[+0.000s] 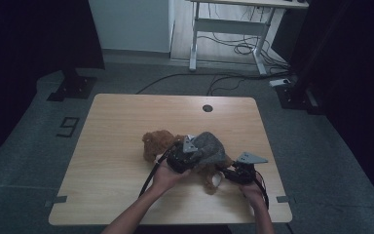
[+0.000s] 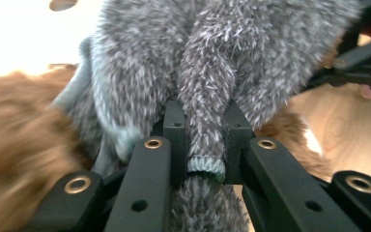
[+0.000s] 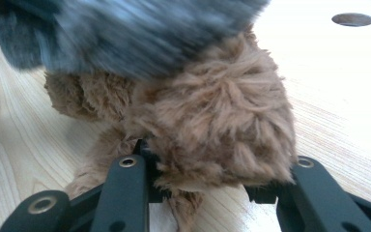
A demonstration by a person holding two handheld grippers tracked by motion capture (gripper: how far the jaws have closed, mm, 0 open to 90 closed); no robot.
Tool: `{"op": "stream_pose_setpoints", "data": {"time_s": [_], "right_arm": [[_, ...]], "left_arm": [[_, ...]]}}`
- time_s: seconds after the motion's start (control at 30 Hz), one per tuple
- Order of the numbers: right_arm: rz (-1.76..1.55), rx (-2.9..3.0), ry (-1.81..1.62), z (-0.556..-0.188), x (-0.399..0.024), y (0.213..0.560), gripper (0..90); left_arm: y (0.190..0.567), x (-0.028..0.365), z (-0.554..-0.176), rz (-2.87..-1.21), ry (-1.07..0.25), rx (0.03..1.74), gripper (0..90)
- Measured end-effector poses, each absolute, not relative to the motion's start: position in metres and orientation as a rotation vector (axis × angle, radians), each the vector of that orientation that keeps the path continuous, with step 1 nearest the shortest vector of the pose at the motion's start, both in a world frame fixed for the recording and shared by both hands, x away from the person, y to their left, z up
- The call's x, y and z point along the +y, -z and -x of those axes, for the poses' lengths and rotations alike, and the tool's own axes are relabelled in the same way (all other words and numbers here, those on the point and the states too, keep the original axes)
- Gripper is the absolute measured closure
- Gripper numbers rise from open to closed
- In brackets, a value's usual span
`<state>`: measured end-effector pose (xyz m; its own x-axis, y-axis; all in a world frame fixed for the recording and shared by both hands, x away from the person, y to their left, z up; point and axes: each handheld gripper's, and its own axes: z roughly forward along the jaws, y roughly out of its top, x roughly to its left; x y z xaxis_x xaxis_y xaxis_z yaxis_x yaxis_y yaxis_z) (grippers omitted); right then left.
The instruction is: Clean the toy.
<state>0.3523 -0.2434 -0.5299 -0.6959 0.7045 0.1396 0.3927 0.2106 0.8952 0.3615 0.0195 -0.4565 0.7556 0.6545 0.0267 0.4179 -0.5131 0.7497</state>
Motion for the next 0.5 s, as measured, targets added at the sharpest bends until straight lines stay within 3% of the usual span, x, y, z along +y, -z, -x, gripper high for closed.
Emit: {"op": "stream_pose_setpoints", "data": {"time_s": [0.13,0.27,0.5], "right_arm": [[-1.026,2.194,-1.47,-0.352,-0.243,0.53,60.1],[-1.013,2.198,-1.459,-0.352,-0.242,0.529,60.2],[-0.991,2.191,-1.447,-0.351,-0.24,0.529,60.2]], "left_arm": [[0.445,0.032,-0.367,-2.164,-0.458,0.842,77.3],[0.432,0.039,-0.373,-2.114,-0.431,0.856,77.3],[0.421,0.004,-0.379,-2.111,-0.365,0.799,77.2]]}}
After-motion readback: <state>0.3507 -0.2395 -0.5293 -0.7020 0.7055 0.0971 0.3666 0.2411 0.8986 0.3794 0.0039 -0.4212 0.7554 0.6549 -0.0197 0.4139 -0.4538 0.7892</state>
